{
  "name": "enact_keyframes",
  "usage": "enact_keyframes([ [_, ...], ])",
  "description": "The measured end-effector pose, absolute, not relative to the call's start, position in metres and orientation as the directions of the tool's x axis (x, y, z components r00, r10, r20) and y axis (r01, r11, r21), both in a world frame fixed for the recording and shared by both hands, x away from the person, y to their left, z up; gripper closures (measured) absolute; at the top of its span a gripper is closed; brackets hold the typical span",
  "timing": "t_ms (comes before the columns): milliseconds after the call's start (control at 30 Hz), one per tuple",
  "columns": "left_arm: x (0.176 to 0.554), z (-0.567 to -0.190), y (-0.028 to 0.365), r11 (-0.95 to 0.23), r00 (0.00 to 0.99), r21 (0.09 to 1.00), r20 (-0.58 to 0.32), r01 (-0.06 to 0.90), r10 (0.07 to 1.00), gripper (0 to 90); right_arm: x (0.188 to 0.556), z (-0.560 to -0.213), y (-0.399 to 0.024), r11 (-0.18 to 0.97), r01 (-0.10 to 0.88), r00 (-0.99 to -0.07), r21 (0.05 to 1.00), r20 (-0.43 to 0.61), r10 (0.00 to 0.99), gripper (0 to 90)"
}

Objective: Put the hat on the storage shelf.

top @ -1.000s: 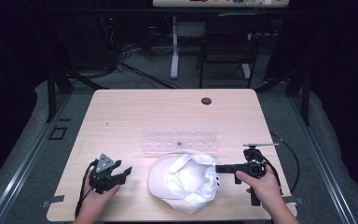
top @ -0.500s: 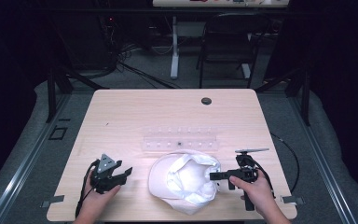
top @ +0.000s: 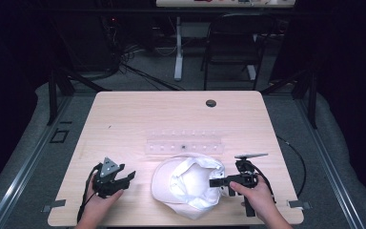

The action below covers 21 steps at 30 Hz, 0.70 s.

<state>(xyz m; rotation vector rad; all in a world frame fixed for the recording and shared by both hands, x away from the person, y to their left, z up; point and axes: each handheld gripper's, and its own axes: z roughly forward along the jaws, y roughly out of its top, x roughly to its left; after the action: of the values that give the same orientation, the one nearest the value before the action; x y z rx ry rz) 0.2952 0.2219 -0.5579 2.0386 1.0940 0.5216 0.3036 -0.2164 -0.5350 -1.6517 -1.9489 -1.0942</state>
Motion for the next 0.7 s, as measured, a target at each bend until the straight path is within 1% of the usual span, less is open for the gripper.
enact_keyframes([
  [167,0.295,-0.558,0.221,-0.353,0.551,0.772,0.005,0.528,0.834,46.7,0.304,-0.524,-0.218,0.001,0.945,-0.251,0.326,0.727,0.639,43.6],
  [300,0.295,-0.558,0.222,-0.356,0.553,0.772,0.006,0.527,0.833,46.6,0.306,-0.515,-0.218,0.003,0.946,-0.256,0.324,0.74,0.622,47.1],
  [367,0.295,-0.558,0.221,-0.354,0.551,0.772,0.006,0.528,0.834,46.6,0.306,-0.51,-0.217,-0.014,0.948,-0.24,0.317,0.746,0.621,49.8],
  [400,0.295,-0.558,0.222,-0.354,0.551,0.772,0.006,0.528,0.834,46.6,0.307,-0.508,-0.218,0.004,0.949,-0.25,0.316,0.743,0.62,51.2],
  [467,0.296,-0.558,0.222,-0.354,0.551,0.773,0.007,0.527,0.835,46.6,0.308,-0.505,-0.217,0.005,0.948,-0.254,0.318,0.746,0.615,54.2],
  [500,0.296,-0.559,0.222,-0.353,0.55,0.773,0.006,0.527,0.835,46.7,0.308,-0.503,-0.216,-0.016,0.95,-0.237,0.312,0.753,0.614,55.8],
  [533,0.296,-0.559,0.222,-0.353,0.55,0.773,0.006,0.527,0.835,46.6,0.31,-0.502,-0.217,0.007,0.951,-0.249,0.31,0.749,0.614,58.0],
  [700,0.296,-0.559,0.222,-0.354,0.549,0.772,0.009,0.527,0.836,46.7,0.313,-0.5,-0.214,-0.001,0.951,-0.242,0.31,0.743,0.624,66.1],
])
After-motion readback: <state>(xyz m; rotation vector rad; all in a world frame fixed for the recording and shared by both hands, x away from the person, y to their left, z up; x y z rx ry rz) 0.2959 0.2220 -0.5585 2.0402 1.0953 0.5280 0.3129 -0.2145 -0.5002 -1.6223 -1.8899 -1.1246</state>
